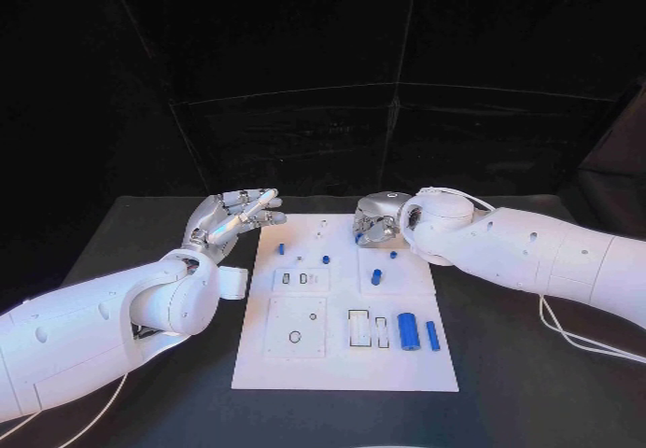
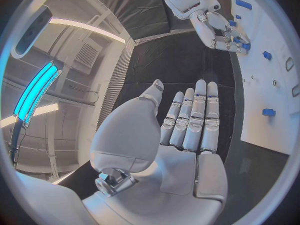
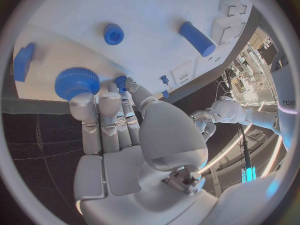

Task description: Assemble the parts on the task board

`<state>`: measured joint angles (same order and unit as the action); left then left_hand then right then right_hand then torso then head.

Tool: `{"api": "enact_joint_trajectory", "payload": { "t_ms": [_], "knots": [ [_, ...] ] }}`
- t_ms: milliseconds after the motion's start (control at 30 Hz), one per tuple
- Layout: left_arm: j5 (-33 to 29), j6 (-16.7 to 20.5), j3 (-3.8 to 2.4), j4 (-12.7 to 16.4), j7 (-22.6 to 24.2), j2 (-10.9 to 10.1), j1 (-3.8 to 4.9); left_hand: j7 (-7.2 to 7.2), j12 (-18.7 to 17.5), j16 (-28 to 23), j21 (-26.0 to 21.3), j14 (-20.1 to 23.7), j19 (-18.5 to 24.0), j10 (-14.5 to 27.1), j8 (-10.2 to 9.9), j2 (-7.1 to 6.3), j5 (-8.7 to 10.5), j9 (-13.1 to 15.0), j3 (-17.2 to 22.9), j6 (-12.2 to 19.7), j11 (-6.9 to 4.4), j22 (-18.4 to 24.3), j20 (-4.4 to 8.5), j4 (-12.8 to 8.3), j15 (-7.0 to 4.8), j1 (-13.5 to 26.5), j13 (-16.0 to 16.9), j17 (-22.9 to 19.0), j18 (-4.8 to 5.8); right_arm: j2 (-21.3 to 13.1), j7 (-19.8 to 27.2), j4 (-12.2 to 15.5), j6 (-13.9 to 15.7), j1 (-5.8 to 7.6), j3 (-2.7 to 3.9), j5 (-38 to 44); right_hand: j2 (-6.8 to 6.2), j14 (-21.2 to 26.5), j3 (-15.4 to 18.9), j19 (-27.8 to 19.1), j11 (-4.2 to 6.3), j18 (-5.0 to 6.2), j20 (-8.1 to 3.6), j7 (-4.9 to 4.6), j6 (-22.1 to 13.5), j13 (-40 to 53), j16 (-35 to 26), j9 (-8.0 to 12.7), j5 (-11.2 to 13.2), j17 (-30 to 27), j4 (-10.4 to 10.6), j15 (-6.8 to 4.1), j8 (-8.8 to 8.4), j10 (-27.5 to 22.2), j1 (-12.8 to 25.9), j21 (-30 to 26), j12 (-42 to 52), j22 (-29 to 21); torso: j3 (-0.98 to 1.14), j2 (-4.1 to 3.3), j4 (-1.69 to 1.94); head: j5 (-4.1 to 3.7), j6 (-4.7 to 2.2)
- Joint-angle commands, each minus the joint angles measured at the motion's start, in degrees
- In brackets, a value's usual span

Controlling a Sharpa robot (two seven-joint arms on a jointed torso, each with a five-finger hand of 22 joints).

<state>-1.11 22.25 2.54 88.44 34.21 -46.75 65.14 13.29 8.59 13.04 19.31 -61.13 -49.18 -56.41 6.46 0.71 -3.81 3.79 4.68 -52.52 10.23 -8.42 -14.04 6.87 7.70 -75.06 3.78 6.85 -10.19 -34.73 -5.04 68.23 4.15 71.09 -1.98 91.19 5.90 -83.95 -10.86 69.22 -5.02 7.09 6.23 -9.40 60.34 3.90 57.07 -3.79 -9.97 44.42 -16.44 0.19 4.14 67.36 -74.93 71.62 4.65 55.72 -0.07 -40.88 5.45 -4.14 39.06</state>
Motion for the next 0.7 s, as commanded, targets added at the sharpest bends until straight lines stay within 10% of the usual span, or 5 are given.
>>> {"api": "enact_joint_trajectory", "payload": {
  "t_ms": [33,433,700],
  "knots": [
    [0.3,-0.7,-0.06,0.0,0.1,0.1,0.09,0.47,-0.3,-0.3,0.3,-0.3,-0.4,-0.2,-0.2,0.50,-0.15,-0.1,0.0,-0.2,0.31,0.1,-0.02,-0.3,-0.04,0.0,-0.1,0.1,-0.33,0.2,-0.5,-0.3,-1.6,-0.05,-0.10,0.4,-0.56,-0.3,-0.6,0.2,-0.15,-0.28,0.01,-0.02,0.4,0.0,0.3,0.0,0.1,0.0,0.0,-0.08,-0.27,0.3,-0.1,0.3,-0.1,0.1,-0.06,-0.03,0.06,0.01,0.00],
    [0.3,-0.9,-0.06,-0.3,-0.1,0.3,0.09,0.51,-0.5,-0.5,0.3,-0.3,-0.4,-0.1,-0.3,0.62,-0.17,-0.1,0.1,-0.1,0.35,0.1,-0.02,-0.5,0.00,-0.2,-0.1,0.1,-0.32,1.3,-0.6,-1.5,-2.1,-0.06,-0.13,0.4,-1.08,-0.1,-2.4,0.1,-0.31,-0.35,0.12,-0.13,0.3,0.0,1.3,0.0,-0.8,0.7,0.1,0.03,-0.28,0.2,-0.2,1.0,-0.2,0.8,-0.12,-0.11,0.06,-0.09,0.21],
    [0.3,-0.9,-0.06,-0.3,-0.1,0.2,0.09,0.51,-0.6,-0.5,0.2,-0.3,-0.4,-0.1,-0.4,0.68,-0.18,-0.1,0.1,-0.1,0.35,0.2,-0.02,-0.6,0.01,-0.3,-0.1,0.1,-0.31,0.7,0.4,-0.1,2.8,-0.07,-0.13,0.1,-1.72,-0.7,-5.2,1.9,-0.05,-0.97,0.04,0.10,1.4,0.1,4.9,-0.1,-2.2,4.3,0.3,-0.12,0.01,1.4,0.1,3.5,0.1,4.6,-0.13,-0.07,0.08,0.04,0.16]
  ]
}}
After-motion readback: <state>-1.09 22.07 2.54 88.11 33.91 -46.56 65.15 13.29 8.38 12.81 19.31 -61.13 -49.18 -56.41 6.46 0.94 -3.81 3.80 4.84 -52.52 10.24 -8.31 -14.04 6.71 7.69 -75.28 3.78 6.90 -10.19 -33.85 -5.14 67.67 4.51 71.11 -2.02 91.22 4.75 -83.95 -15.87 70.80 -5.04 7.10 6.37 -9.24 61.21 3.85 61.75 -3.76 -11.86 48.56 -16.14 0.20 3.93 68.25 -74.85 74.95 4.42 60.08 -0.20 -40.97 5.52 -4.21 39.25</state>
